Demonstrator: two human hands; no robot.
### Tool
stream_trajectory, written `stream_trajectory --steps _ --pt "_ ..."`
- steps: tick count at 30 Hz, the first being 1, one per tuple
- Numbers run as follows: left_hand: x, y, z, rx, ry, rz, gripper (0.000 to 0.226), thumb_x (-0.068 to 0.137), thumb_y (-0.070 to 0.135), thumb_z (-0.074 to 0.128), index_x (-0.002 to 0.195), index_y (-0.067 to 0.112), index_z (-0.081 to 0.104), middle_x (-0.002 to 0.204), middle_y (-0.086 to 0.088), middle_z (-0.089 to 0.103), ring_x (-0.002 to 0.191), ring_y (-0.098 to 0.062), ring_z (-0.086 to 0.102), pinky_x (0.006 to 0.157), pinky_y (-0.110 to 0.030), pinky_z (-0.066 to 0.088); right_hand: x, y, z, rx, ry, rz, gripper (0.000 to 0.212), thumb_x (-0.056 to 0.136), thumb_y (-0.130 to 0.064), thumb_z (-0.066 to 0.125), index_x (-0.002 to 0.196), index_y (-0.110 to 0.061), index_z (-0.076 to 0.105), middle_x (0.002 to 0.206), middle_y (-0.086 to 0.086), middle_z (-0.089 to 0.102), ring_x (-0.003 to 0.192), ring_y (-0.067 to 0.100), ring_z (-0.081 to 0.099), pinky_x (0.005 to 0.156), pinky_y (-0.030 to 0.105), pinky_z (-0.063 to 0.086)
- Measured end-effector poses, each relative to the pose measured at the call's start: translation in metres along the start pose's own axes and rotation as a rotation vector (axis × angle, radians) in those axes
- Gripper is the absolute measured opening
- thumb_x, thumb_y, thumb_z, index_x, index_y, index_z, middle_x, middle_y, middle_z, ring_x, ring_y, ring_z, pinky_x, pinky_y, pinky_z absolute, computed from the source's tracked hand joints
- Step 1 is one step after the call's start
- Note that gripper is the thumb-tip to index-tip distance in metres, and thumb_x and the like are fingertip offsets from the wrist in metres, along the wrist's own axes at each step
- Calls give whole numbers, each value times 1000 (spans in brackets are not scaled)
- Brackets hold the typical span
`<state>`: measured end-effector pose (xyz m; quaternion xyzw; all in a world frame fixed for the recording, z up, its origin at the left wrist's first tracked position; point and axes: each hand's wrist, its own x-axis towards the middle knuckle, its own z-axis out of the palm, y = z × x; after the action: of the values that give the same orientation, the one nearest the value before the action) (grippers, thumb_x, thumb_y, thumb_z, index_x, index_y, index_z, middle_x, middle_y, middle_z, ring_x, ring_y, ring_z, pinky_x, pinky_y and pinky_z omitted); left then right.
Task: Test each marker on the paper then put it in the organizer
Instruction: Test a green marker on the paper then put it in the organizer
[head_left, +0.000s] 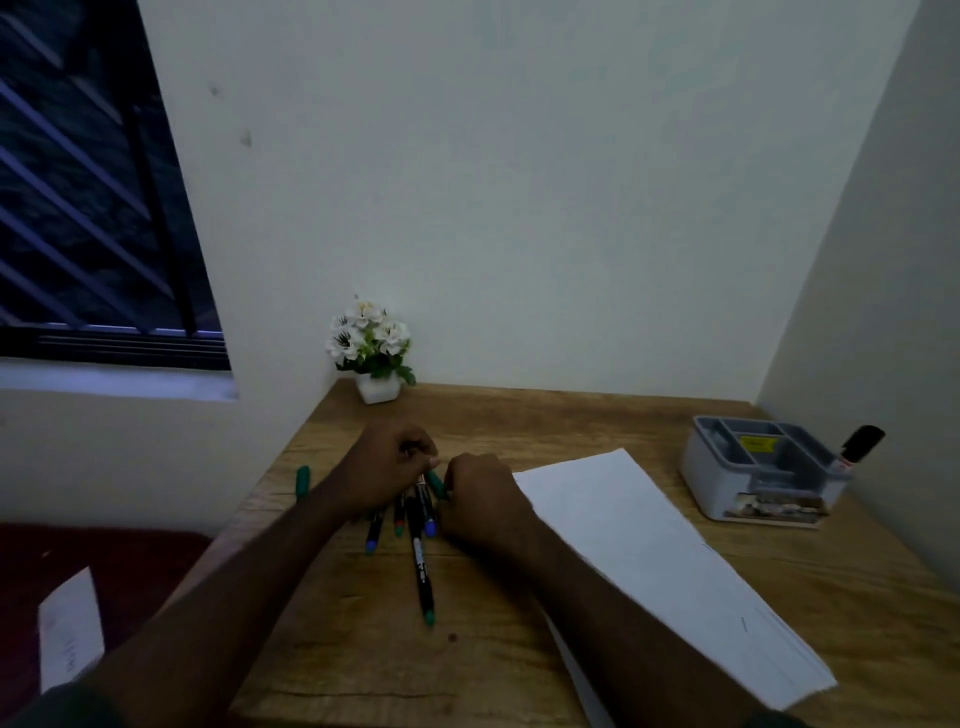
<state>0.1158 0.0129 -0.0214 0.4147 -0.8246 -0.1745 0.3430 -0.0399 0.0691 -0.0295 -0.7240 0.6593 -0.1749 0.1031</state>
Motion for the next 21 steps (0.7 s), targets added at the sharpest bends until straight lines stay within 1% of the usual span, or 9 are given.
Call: stream_trajectory --steps 4,6,8,10,12,14,16,19,21 --pt "4 -2 6 7 58 60 16 83 20 73 99 21 72 99 8 67 92 -6 60 77 -26 49 7 4 -7 30 62 -5 20 93 -19 62 111 -10 64 112 11 65 99 25 63 81 36 56" --pt "9 2 10 -51 72 88 16 85 23 72 101 22 72 101 11 68 94 -4 60 80 -28 51 8 14 -17 11 112 -46 22 96 -16 58 116 -12 64 115 10 65 102 24 62 84 32 52" --pt "18 9 18 -133 55 124 14 86 23 72 99 20 74 99 10 71 92 -6 64 80 -31 54 7 29 -29 1 158 -98 23 95 -12 59 117 -13 61 117 9 63 103 24 60 79 28 43" --pt "27 21 27 -198 27 156 11 85 20 73 96 20 76 93 10 73 87 -7 66 77 -30 54 5 47 -39 8 169 -142 22 95 -16 60 117 -14 60 115 9 62 99 22 59 76 27 40" --pt "35 32 37 -258 -18 178 11 84 19 73 93 23 77 90 11 74 85 -7 67 74 -27 53 2 65 -46 10 165 -163 19 101 -28 53 113 -16 61 108 6 65 91 18 60 73 28 43" --pt "44 41 45 -286 -67 189 9 84 20 73 91 24 77 87 10 74 83 -9 67 72 -29 51 0 82 -50 -28 164 -167 29 105 -38 44 111 -18 63 101 3 67 88 17 62 74 32 48" --pt "52 44 53 -287 -115 182 10 85 17 72 91 23 78 86 10 74 81 -10 67 71 -31 50 -2 99 -52 -30 158 -176 33 106 -40 41 110 -19 66 99 1 70 87 16 62 74 31 47" --pt "59 42 68 -290 -168 188 13 85 11 71 92 18 78 86 9 75 82 -7 66 69 -20 48 -4 121 -47 -35 179 -193 31 102 -42 39 103 -25 65 94 -4 71 80 11 61 67 26 40" --pt "59 39 74 -310 -169 184 13 84 9 71 92 16 78 85 7 74 81 -8 66 69 -18 48 -4 128 -44 -129 253 -214 28 99 -47 36 95 -33 60 84 -9 69 68 5 53 58 17 27"
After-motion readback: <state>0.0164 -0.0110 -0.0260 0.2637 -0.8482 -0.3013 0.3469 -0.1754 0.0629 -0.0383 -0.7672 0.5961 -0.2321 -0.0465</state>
